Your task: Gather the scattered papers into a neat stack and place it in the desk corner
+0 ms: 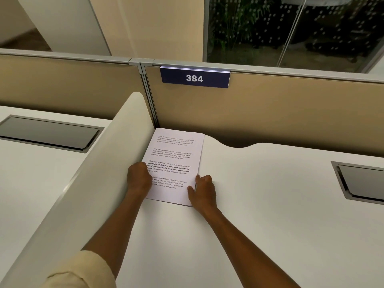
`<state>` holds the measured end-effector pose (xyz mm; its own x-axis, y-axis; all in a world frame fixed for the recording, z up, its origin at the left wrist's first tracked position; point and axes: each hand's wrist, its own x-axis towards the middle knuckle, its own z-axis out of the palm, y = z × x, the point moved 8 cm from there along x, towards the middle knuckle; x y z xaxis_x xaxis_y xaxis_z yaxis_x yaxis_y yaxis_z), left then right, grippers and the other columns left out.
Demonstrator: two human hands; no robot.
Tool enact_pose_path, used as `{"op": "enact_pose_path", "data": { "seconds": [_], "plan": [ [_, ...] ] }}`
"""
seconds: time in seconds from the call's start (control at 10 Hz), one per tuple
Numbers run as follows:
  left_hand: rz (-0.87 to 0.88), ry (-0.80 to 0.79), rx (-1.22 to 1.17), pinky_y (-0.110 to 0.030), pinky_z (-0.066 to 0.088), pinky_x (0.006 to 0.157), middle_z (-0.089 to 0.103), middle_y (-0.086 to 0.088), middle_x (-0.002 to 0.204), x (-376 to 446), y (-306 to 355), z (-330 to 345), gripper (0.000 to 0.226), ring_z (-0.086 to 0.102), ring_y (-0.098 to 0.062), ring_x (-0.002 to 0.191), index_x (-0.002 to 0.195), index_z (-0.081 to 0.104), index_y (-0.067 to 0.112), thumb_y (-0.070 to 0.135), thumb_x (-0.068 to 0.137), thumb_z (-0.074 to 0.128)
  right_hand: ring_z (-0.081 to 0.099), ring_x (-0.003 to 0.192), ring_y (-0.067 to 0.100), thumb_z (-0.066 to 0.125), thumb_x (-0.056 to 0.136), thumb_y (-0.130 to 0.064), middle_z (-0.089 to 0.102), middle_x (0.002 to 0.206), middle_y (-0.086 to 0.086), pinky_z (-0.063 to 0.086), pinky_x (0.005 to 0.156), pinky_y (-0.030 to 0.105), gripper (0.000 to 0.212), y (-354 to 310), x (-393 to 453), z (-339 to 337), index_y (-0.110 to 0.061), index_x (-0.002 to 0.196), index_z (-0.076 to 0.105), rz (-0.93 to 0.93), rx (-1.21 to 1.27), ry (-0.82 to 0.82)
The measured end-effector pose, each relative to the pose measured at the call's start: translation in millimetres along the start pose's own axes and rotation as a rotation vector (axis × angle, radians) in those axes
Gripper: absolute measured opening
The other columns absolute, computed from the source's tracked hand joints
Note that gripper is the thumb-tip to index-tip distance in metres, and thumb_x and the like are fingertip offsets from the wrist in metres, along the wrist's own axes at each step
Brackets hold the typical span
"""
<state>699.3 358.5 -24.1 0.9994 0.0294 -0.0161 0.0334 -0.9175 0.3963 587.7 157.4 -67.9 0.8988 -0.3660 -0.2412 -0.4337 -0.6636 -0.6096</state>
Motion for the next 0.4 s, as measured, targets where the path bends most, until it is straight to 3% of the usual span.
{"op": "enact_pose_path", "data": {
  "seconds": [0.1, 0.2, 0.3, 0.4],
  "plan": [
    [0.002, 0.002, -0.013, -0.045, 0.049, 0.073, 0.066, -0.029, 0.089, -1, -2, -2, 0.013, 0.062, -0.045, 0.086, 0.076, 0.059, -0.010, -0.010, 0.076, 0.045, 0.047, 0.123, 0.027, 0.054, 0.094, -0.033, 0.042, 0.134, 0.012, 0.039, 0.106, 0.032, 0.055, 1, 2, 1, -0.008, 0.142, 0.042, 0.002, 0.011, -0.012],
    [0.001, 0.003, -0.056, -0.045, 0.048, 0.080, 0.066, -0.028, 0.099, -7, -1, -3, 0.014, 0.061, -0.044, 0.096, 0.089, 0.061, -0.009, -0.004, 0.082, 0.050, 0.049, 0.123, 0.027, 0.056, 0.094, -0.032, 0.042, 0.134, 0.012, 0.042, 0.106, 0.032, 0.058, 1, 0, -2, -0.007, 0.143, 0.039, 0.012, 0.113, -0.017],
    [0.056, 0.034, -0.109, -0.044, 0.048, 0.091, 0.064, -0.023, 0.115, -20, 3, -8, 0.031, 0.058, -0.040, 0.109, 0.112, 0.060, -0.003, 0.015, 0.088, 0.060, 0.051, 0.123, 0.023, 0.058, 0.094, -0.032, 0.043, 0.136, 0.009, 0.046, 0.104, 0.032, 0.063, 8, -8, -16, -0.011, 0.148, 0.032, 0.022, 0.241, 0.054],
    [0.110, 0.060, -0.135, -0.043, 0.050, 0.093, 0.063, -0.015, 0.120, -42, 12, -9, 0.043, 0.057, -0.035, 0.113, 0.120, 0.058, 0.004, 0.032, 0.089, 0.060, 0.050, 0.124, 0.022, 0.057, 0.094, -0.037, 0.044, 0.139, 0.008, 0.048, 0.103, 0.034, 0.064, 19, -21, -40, -0.016, 0.149, 0.031, 0.026, 0.248, 0.158]
  ]
}}
